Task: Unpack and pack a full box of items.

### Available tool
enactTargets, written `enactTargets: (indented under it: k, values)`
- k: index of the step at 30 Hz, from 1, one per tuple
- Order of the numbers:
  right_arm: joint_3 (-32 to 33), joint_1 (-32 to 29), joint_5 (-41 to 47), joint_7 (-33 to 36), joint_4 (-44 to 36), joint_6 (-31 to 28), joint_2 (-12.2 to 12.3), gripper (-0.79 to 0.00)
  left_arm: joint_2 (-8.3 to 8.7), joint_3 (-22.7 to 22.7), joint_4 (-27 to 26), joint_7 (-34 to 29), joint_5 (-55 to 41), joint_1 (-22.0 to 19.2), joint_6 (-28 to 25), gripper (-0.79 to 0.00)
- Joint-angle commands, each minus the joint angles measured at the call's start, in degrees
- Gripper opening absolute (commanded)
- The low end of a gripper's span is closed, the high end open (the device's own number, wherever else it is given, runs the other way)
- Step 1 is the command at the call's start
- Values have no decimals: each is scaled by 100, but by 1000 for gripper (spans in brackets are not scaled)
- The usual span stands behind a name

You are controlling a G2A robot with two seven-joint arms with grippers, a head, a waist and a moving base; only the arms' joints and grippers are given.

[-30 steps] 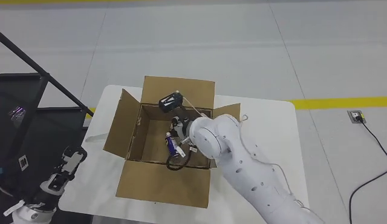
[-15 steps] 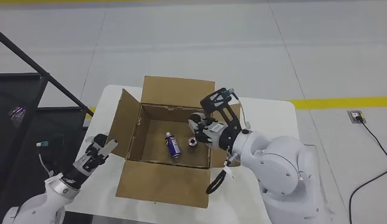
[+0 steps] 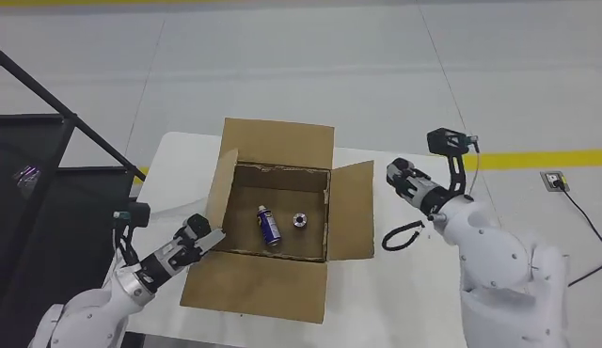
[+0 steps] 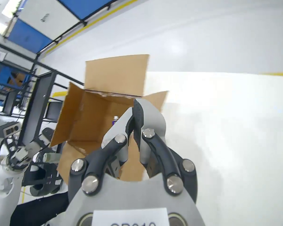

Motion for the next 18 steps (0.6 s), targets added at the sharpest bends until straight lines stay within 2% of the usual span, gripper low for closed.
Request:
enactTargets:
  k: [1,4,8,18]
  values:
    - [51,117,-406,175,365,285,32,-785,5,99,59,-52,41,-70,53,0]
    - [20,390,-294,588,971,338,55,-785,8,228,175,-79,93,-159,135,0]
    - [-84,693,95,953,1563,67,80,-785,13,371,368,-113,129,-280,218,0]
    - [-416,948,1882,1389,1705,-887,104,-785,31,480,571,-64,18,-366,239,0]
